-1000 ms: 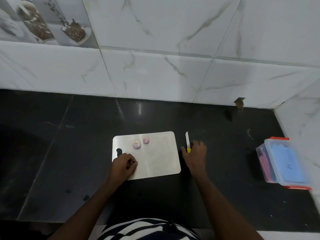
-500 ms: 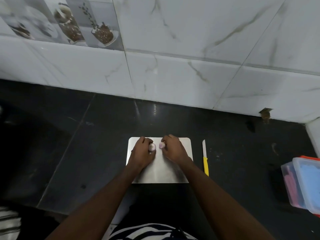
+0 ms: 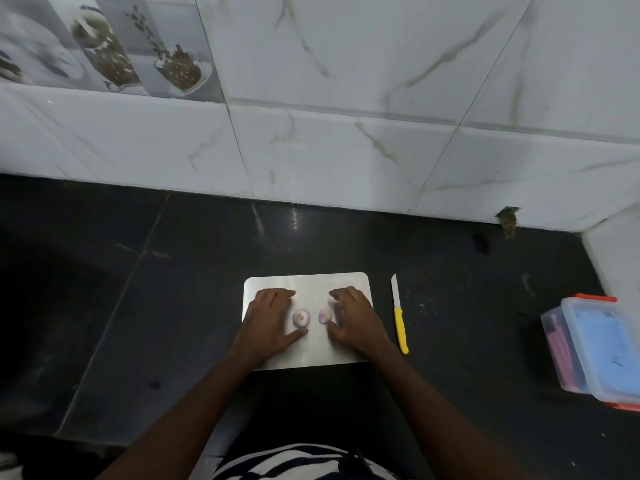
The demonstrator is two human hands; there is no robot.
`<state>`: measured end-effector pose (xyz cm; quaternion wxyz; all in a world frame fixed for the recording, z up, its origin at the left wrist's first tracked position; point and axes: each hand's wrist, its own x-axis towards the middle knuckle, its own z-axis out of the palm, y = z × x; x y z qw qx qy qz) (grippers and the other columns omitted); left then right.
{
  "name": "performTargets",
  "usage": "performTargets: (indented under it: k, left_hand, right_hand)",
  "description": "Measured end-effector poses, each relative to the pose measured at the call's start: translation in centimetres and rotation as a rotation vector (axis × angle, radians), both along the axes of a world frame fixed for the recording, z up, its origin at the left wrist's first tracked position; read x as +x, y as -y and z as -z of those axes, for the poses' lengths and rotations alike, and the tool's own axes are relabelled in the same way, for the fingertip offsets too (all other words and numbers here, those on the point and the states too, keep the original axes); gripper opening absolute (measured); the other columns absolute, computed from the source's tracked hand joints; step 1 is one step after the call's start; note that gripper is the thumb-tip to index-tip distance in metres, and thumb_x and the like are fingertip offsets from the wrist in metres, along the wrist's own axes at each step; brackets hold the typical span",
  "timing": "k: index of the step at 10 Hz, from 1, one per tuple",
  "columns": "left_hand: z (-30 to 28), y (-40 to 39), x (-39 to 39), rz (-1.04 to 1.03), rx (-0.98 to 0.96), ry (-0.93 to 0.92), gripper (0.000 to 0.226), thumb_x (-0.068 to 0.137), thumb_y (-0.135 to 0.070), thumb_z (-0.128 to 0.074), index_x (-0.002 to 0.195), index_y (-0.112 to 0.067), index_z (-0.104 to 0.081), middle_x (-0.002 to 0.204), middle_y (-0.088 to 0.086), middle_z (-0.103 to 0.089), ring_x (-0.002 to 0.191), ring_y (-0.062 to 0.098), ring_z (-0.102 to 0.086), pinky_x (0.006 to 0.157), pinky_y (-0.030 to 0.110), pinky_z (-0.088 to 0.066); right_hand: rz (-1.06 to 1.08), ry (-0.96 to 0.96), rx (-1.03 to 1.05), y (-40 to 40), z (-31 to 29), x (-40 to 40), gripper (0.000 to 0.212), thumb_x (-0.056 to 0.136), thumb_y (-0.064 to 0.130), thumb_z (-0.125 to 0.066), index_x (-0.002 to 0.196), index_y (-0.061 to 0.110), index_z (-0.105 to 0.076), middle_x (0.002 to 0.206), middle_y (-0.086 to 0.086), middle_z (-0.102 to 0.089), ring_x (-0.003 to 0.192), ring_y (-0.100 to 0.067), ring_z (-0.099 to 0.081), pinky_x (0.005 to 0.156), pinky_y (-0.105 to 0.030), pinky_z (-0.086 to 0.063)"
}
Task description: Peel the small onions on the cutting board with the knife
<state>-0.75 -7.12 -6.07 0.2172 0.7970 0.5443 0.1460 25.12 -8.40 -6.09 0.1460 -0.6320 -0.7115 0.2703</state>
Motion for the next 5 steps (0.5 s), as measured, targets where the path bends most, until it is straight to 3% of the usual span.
performTargets:
  k: [1,2,5]
  left_hand:
    - [0.9,2.2,-3.0,-0.067,0.002,-0.024,0.092,0.076,-0.069,-0.08,0.147,-0.014,-0.057,0.151,0.003,-0.057,0.137,0.026,-0.053,0.114,0.042,-0.048]
    - [2.2,3.4,-5.1,-0.083,-0.045,-0.044,0.097,0.083,-0.069,-0.074,0.159,-0.014,-0.046,0.165,0.0,-0.045,0.149,0.021,-0.045,0.122,0.04,-0.041]
    - [1.0,2.2,-5.8,0.03,-0.062,0.01,0.091,0.089,-0.06,-0.075,0.162,-0.017,-0.041,0.171,-0.005,-0.036,0.155,0.016,-0.036,0.125,0.035,-0.036]
  right_hand:
    - [0.028,0.05,-0.006,1.2,-0.6,1.5,0.074,0.082,0.036,-0.071,0.15,0.016,-0.05,0.149,-0.001,-0.052,0.137,-0.02,-0.048,0.111,-0.035,-0.049]
    - [0.02,0.109,-0.054,2.8,-0.1,2.1,0.078,0.086,0.037,-0.076,0.154,0.013,-0.046,0.157,-0.003,-0.045,0.147,-0.021,-0.041,0.119,-0.033,-0.042]
    - [0.075,0.139,-0.048,4.4,-1.3,0.5,0.075,0.086,0.04,-0.077,0.15,0.012,-0.05,0.154,-0.003,-0.044,0.145,-0.023,-0.038,0.116,-0.036,-0.045]
